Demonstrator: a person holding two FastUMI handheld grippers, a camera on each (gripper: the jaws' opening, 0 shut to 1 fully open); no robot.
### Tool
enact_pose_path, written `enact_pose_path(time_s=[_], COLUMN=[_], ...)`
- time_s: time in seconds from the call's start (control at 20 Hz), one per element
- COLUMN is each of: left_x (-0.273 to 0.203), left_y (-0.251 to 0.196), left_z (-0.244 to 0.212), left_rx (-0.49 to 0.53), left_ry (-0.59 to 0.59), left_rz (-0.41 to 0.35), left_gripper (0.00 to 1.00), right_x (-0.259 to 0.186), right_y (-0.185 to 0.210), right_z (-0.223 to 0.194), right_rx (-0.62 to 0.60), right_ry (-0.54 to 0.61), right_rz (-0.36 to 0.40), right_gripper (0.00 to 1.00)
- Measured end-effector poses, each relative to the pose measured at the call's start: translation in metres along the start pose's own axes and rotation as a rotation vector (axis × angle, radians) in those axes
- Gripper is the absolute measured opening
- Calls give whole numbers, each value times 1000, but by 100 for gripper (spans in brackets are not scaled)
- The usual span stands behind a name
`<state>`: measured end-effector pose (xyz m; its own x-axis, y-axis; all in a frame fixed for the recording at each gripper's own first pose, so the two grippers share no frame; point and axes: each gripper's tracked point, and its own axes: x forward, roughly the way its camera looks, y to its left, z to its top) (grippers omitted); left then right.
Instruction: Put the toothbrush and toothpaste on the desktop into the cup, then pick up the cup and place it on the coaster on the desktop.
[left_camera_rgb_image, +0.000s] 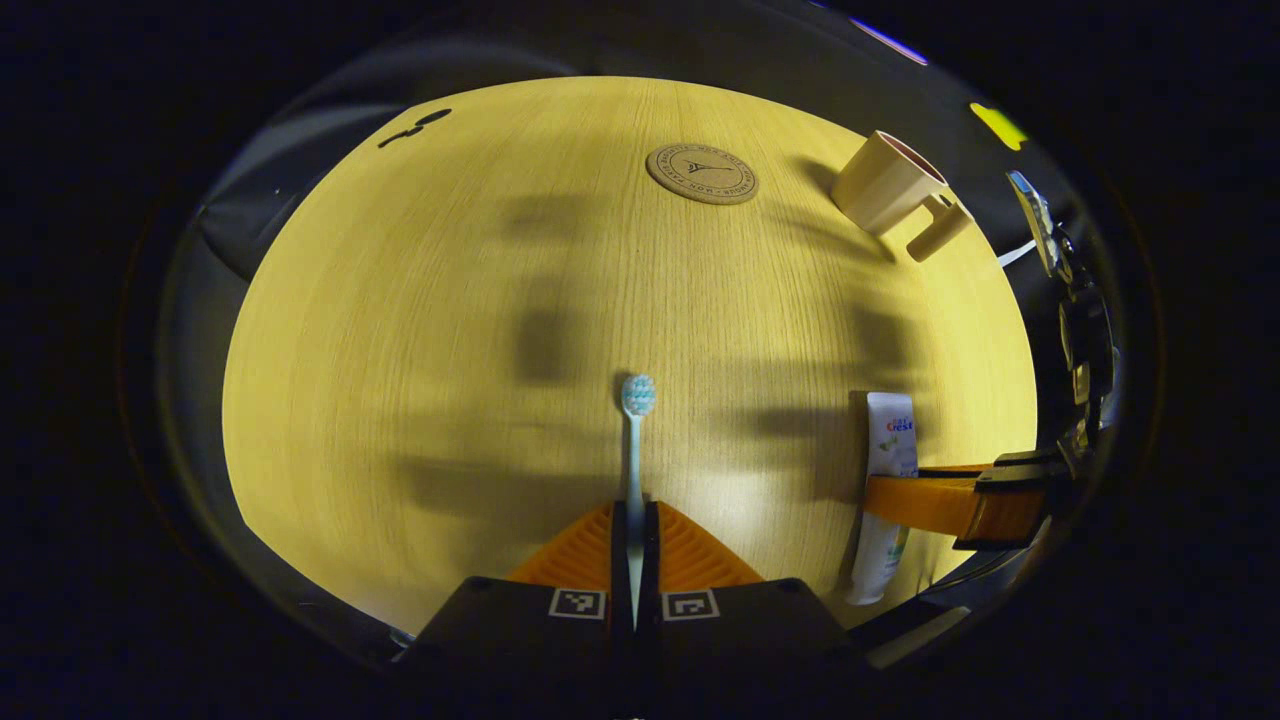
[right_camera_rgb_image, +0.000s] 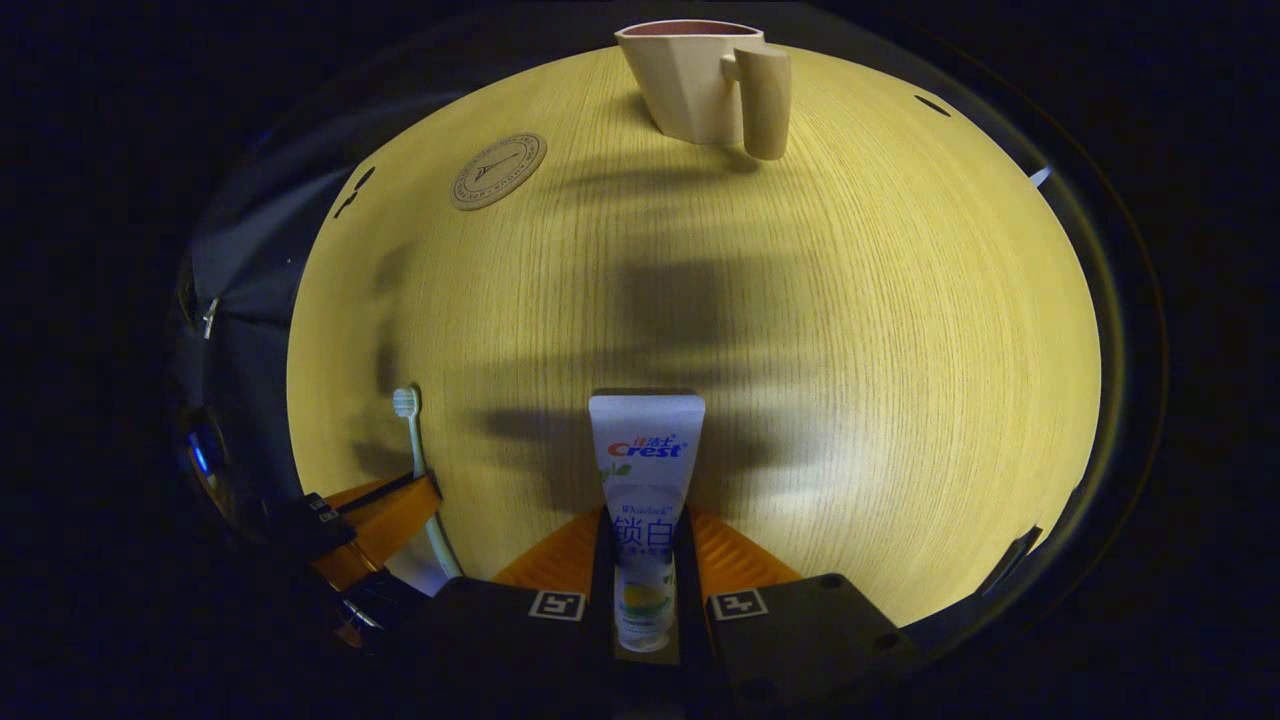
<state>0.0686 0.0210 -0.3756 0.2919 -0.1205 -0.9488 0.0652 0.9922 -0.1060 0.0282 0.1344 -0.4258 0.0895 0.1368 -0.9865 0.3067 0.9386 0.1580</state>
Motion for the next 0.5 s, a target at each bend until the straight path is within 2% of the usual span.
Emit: enact_pose_path(time_s=[0.05, 0.1, 0.3, 0.5], left_x=[-2, -5, -23, -44], left_y=[0, -1, -4, -11], left_z=[2, 3, 13, 24], left_rx=[-2, -4, -25, -23], left_ry=[-15, -24, -107, -239], left_rz=[2, 1, -9, -32], left_gripper=[6, 7, 6, 6], right_x=[-1, -2, -16, -29], right_y=[0, 1, 1, -2], right_z=[0, 2, 7, 11], right_rx=[3, 5, -30, -39], right_ry=[-11, -29, -149, -283], right_rz=[5, 12, 48, 74], right_gripper=[25, 31, 30, 31])
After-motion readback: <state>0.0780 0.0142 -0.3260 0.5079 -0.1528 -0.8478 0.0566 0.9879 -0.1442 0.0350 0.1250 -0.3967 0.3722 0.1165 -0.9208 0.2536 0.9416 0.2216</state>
